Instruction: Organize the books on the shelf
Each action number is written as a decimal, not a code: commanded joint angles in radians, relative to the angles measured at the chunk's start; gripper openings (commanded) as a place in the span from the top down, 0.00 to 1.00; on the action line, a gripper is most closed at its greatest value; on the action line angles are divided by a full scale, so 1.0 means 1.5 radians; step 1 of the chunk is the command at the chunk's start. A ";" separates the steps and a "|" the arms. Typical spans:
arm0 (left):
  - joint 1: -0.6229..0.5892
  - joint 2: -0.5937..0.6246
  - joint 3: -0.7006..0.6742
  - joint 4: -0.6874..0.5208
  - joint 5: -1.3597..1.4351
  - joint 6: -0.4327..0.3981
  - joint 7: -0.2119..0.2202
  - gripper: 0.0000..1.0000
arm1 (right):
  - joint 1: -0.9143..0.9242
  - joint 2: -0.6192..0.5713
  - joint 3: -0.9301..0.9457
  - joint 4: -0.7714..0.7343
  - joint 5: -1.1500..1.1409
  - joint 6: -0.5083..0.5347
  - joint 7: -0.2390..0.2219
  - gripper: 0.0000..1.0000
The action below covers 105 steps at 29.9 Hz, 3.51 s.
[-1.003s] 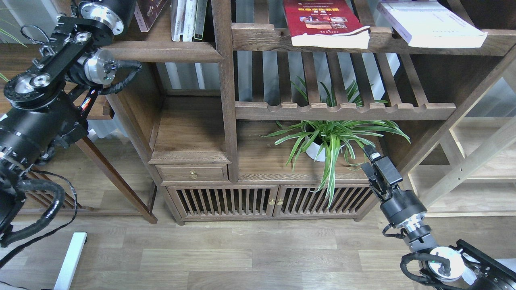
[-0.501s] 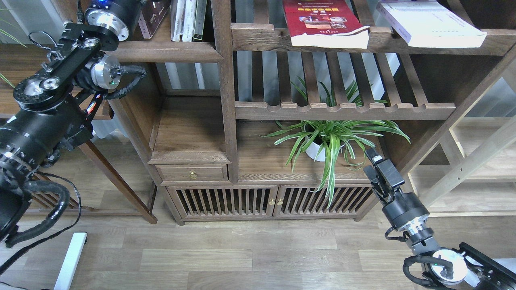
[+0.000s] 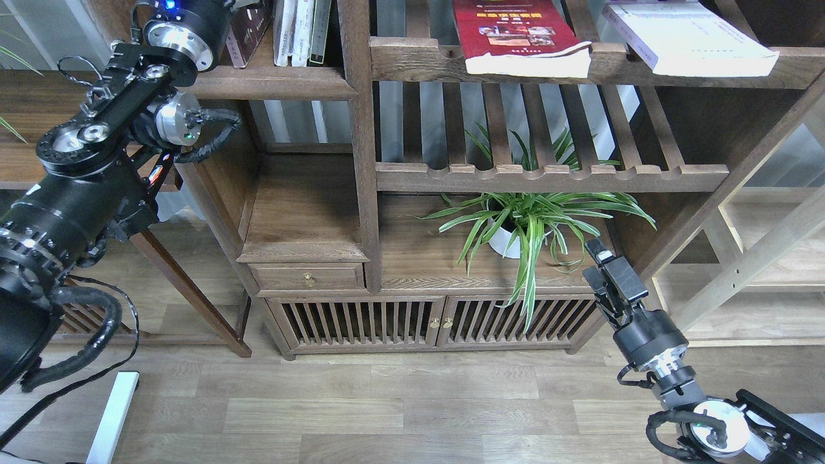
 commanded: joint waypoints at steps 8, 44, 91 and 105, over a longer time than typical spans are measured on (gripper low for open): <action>-0.008 0.005 -0.001 0.006 -0.002 -0.008 -0.001 0.97 | 0.000 0.000 -0.006 0.000 0.000 0.000 0.000 0.02; -0.052 -0.026 0.049 0.096 -0.030 -0.024 -0.018 0.89 | -0.013 0.000 -0.007 0.000 0.000 0.000 0.000 0.02; -0.119 -0.031 0.046 0.095 -0.052 -0.016 -0.019 0.71 | -0.016 -0.002 -0.020 -0.003 -0.001 0.000 0.000 0.02; -0.168 -0.028 0.048 0.095 -0.070 -0.018 -0.006 0.71 | -0.027 -0.003 -0.019 -0.003 -0.003 0.000 0.000 0.02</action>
